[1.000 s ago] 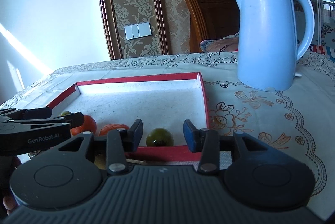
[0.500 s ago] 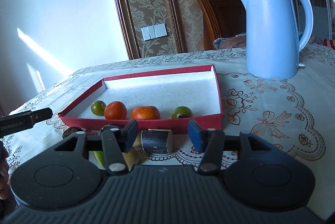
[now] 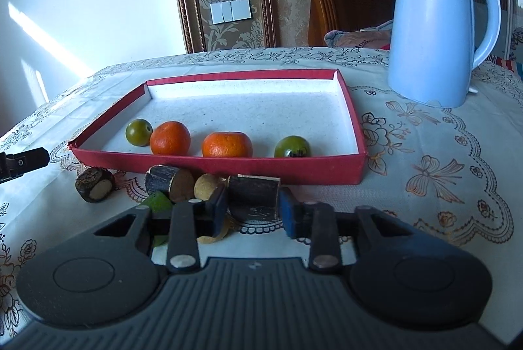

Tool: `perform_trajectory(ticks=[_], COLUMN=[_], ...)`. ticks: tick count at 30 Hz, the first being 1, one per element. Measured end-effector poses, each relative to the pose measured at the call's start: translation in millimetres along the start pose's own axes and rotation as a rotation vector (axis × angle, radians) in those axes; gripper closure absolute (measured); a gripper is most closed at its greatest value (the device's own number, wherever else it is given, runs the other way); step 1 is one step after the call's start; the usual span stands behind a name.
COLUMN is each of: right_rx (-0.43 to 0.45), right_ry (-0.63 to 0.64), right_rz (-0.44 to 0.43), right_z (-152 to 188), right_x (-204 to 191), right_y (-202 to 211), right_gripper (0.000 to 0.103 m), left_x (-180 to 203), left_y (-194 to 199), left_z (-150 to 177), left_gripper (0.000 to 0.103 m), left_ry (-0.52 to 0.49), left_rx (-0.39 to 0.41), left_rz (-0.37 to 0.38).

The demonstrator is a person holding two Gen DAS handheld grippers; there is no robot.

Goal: Organize fruits
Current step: 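Withdraw both tools from the tray toward the vegetables lying in front of it, then grasp the dark round eggplant slice with the left tool while the right grasps a dark eggplant chunk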

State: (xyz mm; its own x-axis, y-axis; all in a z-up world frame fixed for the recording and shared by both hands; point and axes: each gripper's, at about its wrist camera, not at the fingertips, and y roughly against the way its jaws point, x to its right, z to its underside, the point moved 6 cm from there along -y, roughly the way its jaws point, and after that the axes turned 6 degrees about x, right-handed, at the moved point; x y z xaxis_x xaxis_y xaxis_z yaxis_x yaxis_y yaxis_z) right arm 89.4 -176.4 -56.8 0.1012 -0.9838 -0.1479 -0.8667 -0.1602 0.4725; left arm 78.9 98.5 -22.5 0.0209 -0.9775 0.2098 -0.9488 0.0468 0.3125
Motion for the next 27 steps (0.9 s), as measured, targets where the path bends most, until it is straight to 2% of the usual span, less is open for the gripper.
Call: perform_trajectory(ticks=[5, 12, 20, 24, 27], right_rx=[0.017, 0.033, 0.016, 0.005, 0.008], right_ry=[-0.023, -0.057, -0.022, -0.019, -0.011], right_rz=[-0.011, -0.024, -0.005, -0.003, -0.003], right_z=[1, 2, 10, 13, 14], right_x=[2, 8, 14, 16, 15], right_y=[5, 18, 31, 29, 29], right_gripper=[0.073, 0.072, 0.072, 0.072, 0.072], left_x=[9, 36, 60, 65, 63], left_y=[2, -4, -12, -20, -27], left_z=[2, 10, 20, 25, 28], left_gripper=[0.025, 0.025, 0.025, 0.025, 0.025], left_ry=[-0.045, -0.195, -0.314, -0.347, -0.335], left_rx=[0.0, -0.044, -0.082, -0.115, -0.158], left_rz=[0.024, 0.039, 0.062, 0.049, 0.04])
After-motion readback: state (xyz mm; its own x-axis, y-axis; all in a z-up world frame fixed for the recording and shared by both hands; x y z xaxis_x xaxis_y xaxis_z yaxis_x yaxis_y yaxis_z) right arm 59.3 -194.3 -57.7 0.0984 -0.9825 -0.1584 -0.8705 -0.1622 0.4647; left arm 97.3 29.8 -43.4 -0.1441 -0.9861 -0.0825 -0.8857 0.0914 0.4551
